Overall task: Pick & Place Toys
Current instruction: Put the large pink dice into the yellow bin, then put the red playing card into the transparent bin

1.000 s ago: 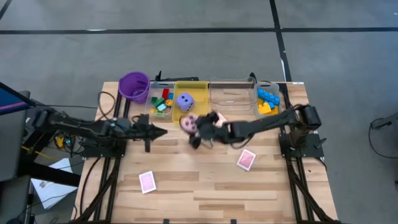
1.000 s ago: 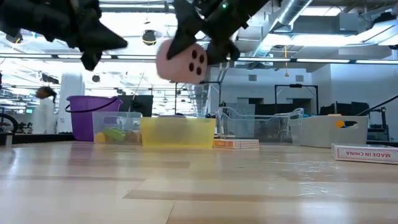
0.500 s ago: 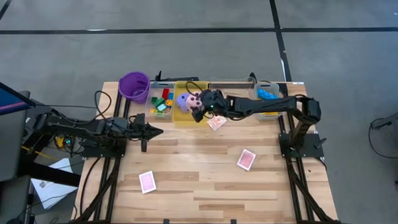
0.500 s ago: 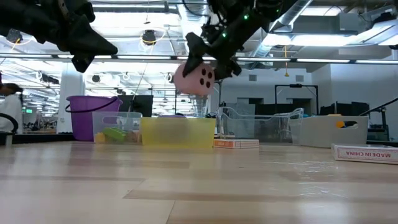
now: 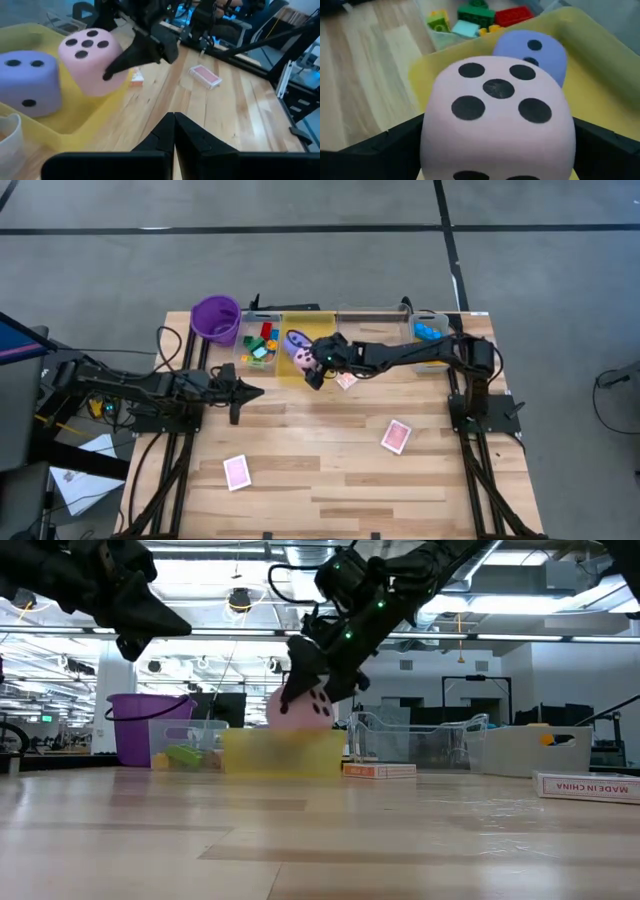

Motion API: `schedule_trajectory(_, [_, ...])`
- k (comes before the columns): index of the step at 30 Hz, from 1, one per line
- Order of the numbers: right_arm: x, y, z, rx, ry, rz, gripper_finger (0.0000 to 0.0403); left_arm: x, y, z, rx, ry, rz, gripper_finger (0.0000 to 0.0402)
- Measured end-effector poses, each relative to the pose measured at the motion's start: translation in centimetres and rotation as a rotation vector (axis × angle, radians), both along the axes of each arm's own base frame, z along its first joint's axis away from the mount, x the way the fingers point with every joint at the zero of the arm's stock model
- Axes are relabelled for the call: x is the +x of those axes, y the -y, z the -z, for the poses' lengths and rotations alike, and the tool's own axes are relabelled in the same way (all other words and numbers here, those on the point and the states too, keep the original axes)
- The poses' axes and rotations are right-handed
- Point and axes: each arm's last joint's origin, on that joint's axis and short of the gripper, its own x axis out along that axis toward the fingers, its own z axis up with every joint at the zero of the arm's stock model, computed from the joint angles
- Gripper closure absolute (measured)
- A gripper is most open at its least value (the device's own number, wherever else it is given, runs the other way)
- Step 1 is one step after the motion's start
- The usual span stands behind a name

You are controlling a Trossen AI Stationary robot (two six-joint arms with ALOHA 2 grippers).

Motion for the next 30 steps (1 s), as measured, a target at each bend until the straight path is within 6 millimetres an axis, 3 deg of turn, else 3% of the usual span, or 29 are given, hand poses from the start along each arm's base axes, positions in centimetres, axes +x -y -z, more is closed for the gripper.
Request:
schedule_trajectory(7, [0.2,-0.1,-0.2,-0.027,0.015,-0.025,0.0003,0.2,0.0,0.2,0.002,-0.013,-0.005,0.0402])
schedule_trajectory(12, [-0.3,0.1,-1.8,-0.045,0.033,-0.070,0.0003,0.2,0.0,0.1,0.002,-0.010,-0.006,0.0402])
schedule_trajectory(14, [-0.3,-0.8,-2.2,0.011,0.054,-0.155,0.0003,0.2,0.0,0.1,-0.001,-0.010,-0.007,0.0402])
schedule_trajectory(18, [-0.5,-2.0,-3.5,-0.102,0.043,-0.202,0.0003,0.2,0.0,0.1,-0.001,-0.009,-0.007,0.0402])
schedule_trajectory(30, [-1.2,-0.3,-3.1,-0.070,-0.010,-0.126,0.0003,0.3,0.0,-0.1,-0.008,0.019,-0.008,0.0402])
